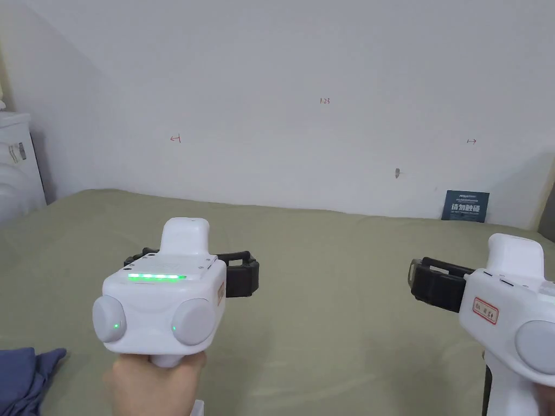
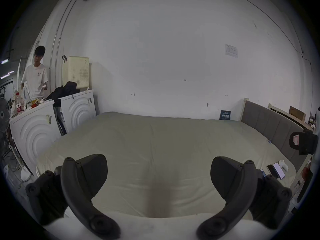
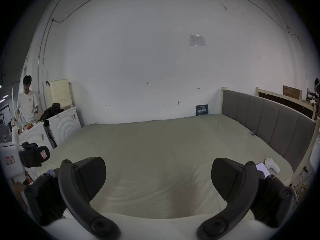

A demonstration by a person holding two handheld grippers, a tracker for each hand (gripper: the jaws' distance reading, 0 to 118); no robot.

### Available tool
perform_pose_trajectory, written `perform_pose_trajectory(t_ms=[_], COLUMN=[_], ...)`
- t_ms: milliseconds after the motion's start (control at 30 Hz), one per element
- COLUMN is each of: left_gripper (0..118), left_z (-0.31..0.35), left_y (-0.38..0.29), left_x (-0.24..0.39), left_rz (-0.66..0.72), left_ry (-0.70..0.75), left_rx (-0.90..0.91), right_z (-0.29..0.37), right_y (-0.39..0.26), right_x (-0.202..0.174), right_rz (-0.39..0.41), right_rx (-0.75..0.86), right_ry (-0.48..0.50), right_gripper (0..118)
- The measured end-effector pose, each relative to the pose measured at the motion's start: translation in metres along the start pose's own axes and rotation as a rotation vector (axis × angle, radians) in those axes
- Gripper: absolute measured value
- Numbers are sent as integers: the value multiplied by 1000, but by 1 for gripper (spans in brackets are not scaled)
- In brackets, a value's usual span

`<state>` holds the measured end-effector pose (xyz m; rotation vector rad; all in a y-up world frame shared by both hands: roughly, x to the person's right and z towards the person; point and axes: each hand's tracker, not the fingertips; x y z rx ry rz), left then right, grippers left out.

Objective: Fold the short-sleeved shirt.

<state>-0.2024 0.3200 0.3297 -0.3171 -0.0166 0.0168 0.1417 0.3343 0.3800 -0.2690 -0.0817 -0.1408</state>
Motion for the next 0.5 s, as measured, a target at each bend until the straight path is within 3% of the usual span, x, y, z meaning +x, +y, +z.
perform_pose_trajectory(t_ms=[133, 367, 500], left_gripper=[118, 118, 118], left_z=[0, 2, 1], left_y=[0, 2, 2], left_x=[-1, -1, 0], left_rz=[17, 10, 19], left_ry=[3, 6, 17], left_rx=[-3, 1, 5], right_z=[5, 3, 3], right_y=[8, 2, -15], right_x=[-1, 2, -15], right_rz=[19, -19, 133], right_rx=[9, 39, 97], right_ry=[-7, -10, -181], right_gripper=[118, 118, 118])
